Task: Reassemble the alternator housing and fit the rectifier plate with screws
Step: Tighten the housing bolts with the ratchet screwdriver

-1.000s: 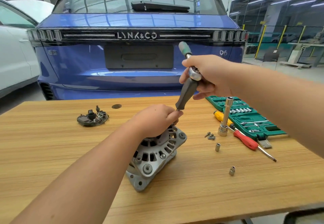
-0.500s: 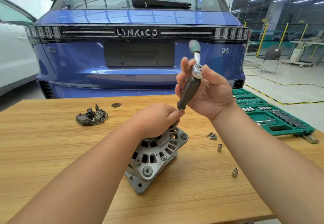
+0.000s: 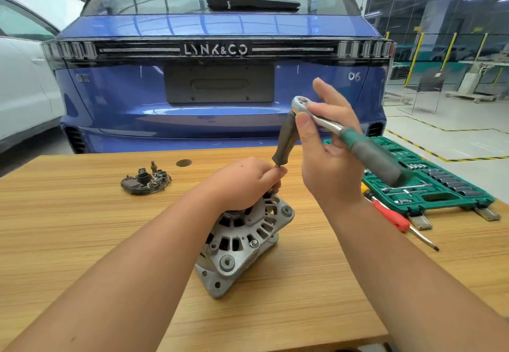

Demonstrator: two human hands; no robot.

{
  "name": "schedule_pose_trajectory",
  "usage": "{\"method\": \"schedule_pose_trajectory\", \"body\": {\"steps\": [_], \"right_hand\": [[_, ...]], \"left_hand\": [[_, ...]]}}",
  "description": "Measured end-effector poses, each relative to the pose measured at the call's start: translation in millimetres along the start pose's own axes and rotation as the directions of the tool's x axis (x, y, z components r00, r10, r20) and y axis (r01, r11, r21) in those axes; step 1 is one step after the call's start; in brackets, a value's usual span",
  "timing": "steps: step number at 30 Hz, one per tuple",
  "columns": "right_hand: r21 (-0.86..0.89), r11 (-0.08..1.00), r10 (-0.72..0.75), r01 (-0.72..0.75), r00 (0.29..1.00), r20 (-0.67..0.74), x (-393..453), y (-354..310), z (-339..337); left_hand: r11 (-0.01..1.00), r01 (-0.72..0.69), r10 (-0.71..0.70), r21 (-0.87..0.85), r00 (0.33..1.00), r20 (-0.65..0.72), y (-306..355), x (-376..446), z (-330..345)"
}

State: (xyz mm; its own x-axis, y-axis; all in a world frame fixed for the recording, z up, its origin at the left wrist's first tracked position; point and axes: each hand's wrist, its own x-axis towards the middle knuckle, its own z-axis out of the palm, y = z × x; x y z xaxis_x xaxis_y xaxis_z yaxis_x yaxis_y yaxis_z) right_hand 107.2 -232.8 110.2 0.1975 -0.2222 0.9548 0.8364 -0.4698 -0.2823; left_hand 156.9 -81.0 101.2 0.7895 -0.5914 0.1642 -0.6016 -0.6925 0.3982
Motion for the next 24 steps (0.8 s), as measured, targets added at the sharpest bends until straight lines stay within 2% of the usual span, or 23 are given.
{"method": "schedule_pose_trajectory", "body": {"steps": [2, 6, 9, 11, 15, 18, 20, 22, 24], "right_hand": [[-0.066, 0.987, -0.138, 0.146, 0.983, 0.118, 5.9, 8.8, -9.3], [-0.099, 0.956, -0.235, 0.277, 0.921, 0.309, 19.1, 7.4, -16.9], [-0.097, 0.91, -0.311, 0.403, 0.819, 0.482, 34.9, 0.2, -20.6], [-0.103, 0.851, -0.353, 0.515, 0.706, 0.614, 48.9, -0.5, -28.5], [-0.004, 0.69, -0.392, 0.724, 0.378, 0.839, 80.8, -1.1, -46.4], [0.134, 0.562, -0.417, 0.816, 0.139, 0.898, 110.3, -4.8, -47.5], [0.21, 0.501, -0.381, 0.84, -0.004, 0.925, 126.6, -9.2, -44.8], [0.238, 0.464, -0.326, 0.853, -0.086, 0.942, 135.4, -14.3, -41.7], [0.184, 0.441, -0.186, 0.878, -0.111, 0.976, 138.8, -23.2, -36.4]], "left_hand": [[1.0, 0.008, -0.008, 0.012, 1.0, -0.001, 0.7, 0.1, 0.2], [1.0, 0.011, -0.011, 0.007, 1.0, 0.005, 2.8, -1.4, -0.7], [1.0, 0.013, -0.013, 0.018, 1.0, -0.004, 4.2, -3.0, -1.1], [1.0, 0.012, -0.012, 0.019, 1.0, 0.006, 5.5, -3.4, -1.2], [1.0, 0.005, -0.005, -0.003, 1.0, 0.005, 6.4, -4.2, -1.3], [1.0, 0.006, -0.006, -0.013, 1.0, 0.007, 6.9, -3.7, -1.0], [1.0, 0.009, -0.009, -0.008, 1.0, 0.006, 6.2, -4.0, -0.2], [1.0, 0.015, -0.015, -0.006, 1.0, 0.006, 5.0, -3.8, 0.2], [1.0, 0.021, -0.021, 0.001, 1.0, 0.008, 5.3, -4.3, 0.0]]}}
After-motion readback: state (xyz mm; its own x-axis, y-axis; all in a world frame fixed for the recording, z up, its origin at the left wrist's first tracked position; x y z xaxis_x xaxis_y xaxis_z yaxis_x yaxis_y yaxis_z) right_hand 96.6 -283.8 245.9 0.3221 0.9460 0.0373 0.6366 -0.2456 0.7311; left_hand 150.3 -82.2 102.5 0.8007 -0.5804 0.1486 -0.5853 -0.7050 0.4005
